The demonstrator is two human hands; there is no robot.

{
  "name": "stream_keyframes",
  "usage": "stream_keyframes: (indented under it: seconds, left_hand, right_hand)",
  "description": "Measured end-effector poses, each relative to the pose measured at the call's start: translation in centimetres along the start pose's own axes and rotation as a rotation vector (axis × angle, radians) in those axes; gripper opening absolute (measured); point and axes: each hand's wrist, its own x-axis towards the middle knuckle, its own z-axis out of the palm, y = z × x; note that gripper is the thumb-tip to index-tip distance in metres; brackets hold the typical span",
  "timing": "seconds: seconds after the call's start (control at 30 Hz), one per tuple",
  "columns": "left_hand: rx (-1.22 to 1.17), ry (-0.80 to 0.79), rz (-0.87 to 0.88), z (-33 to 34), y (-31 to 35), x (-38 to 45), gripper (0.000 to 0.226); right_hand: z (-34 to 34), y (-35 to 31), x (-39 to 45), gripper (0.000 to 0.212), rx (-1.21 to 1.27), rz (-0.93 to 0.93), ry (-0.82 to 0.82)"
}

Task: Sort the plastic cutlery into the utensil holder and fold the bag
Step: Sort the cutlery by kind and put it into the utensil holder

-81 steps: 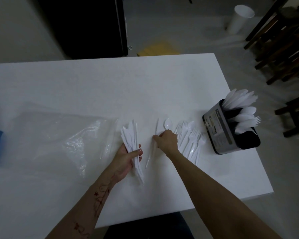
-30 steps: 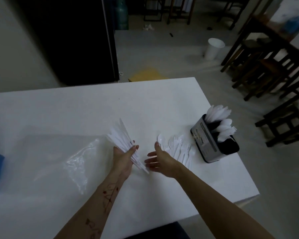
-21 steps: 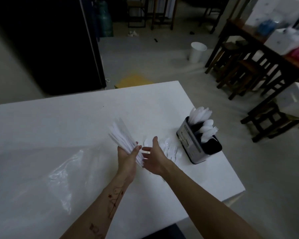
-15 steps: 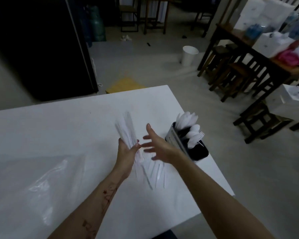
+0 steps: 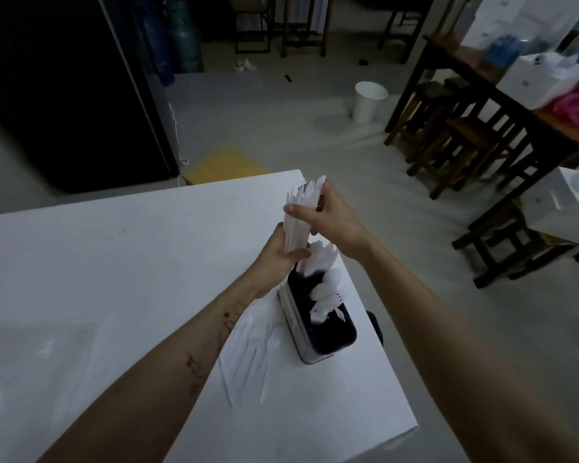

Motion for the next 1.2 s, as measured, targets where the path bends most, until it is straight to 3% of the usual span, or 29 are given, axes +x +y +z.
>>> stream_keyframes:
  seconds: [0.37, 0.53, 0.7, 0.9, 1.1, 1.2]
  left_hand:
    - [-0.053, 0.011, -0.058, 1.0, 0.7, 2.0, 0.05]
    - [-0.037, 0.09, -0.014, 1.8, -0.2, 1.5, 0.041]
    - [0.0, 0.145, 0.032, 2.7, -0.5, 1.3, 0.06]
    - [0.041, 0.095, 0.053, 3.0, -0.9, 1.3, 0.061]
    - [0.15, 0.059, 0.008, 2.0, -1.3, 1.4, 0.053]
    - [0.188, 0.012, -0.014, 1.8, -0.8, 1.5, 0.051]
  right_hand:
    - [-1.5, 0.8, 2.7, 0.042, -0.011, -0.018, -0.017]
    - [-1.4, 1.4, 1.9, 0.045, 0.011, -0.038, -0.03]
    - [-1.4, 1.4, 0.6, 0.036, -0.049, -0.095, -0.014]
    - [-2.0, 1.6, -0.2, 0.022, 0.015, -0.039, -0.008]
    - [-2.6, 1.2, -0.2, 0.04, -0.101, -0.073, -0.13]
    - [-2.8, 1.2, -0.4, 0.04, -0.129, -0.075, -0.114]
